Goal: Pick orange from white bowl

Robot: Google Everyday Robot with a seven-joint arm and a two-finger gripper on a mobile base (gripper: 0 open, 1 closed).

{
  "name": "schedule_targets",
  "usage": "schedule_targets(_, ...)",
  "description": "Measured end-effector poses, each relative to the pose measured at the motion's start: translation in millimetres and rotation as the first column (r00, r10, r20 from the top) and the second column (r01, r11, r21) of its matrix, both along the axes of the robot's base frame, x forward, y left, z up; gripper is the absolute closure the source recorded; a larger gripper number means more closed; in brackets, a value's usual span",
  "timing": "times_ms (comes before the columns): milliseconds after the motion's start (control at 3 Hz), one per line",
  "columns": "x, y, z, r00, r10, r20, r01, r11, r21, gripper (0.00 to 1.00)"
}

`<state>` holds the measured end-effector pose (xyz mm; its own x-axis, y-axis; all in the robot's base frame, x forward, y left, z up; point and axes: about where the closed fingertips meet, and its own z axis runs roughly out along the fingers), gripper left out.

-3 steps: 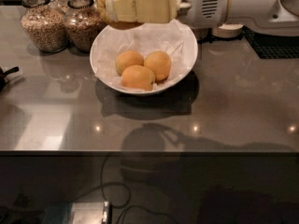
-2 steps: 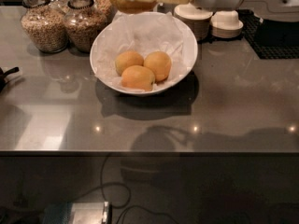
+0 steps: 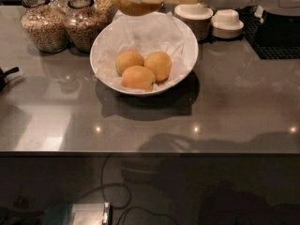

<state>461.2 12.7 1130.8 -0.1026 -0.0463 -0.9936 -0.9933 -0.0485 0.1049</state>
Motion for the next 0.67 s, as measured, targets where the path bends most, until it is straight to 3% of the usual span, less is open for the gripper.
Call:
schedule_targets(333,-12,4,-3,1.0000,0.001,0.007,-0.001,1.000,-0.015,1.00)
schedule_targets(667,-41,11,-10,0.9981,-0.044,0.042,0.046,0.998,-0.046,1.00)
